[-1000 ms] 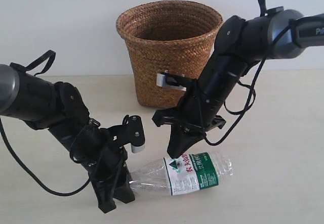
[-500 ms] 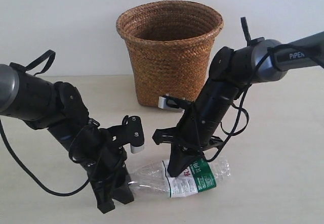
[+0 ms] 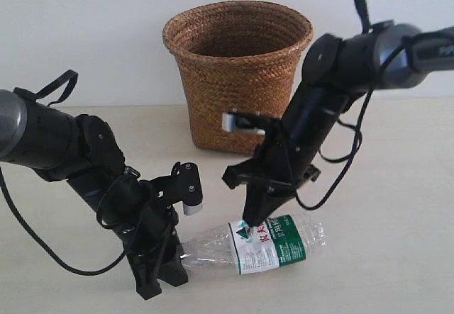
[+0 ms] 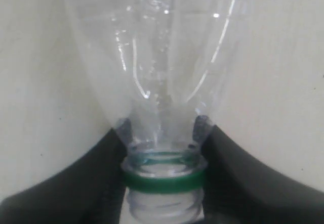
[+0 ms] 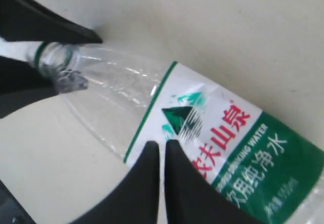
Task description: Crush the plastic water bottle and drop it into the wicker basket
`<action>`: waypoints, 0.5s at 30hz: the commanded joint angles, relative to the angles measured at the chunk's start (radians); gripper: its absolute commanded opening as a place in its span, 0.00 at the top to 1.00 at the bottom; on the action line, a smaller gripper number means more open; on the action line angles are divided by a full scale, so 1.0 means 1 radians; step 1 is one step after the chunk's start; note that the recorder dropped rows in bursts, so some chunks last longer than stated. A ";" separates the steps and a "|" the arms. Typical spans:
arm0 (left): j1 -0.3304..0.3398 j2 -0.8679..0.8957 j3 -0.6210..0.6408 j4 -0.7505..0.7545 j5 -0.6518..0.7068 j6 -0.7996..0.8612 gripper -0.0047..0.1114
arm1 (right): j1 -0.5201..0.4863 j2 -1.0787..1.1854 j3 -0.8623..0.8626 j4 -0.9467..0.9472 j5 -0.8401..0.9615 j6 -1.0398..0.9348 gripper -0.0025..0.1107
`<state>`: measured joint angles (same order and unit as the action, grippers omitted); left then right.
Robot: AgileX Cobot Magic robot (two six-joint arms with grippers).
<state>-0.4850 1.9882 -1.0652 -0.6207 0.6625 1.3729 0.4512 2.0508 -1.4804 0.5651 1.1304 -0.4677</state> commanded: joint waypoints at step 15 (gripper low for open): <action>-0.004 0.012 0.006 0.003 0.000 -0.011 0.93 | -0.003 0.079 0.004 -0.234 0.029 0.040 0.98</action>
<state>-0.4850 1.9882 -1.0652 -0.6207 0.6625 1.3720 0.4512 2.0904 -1.4804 0.3599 1.1829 -0.4301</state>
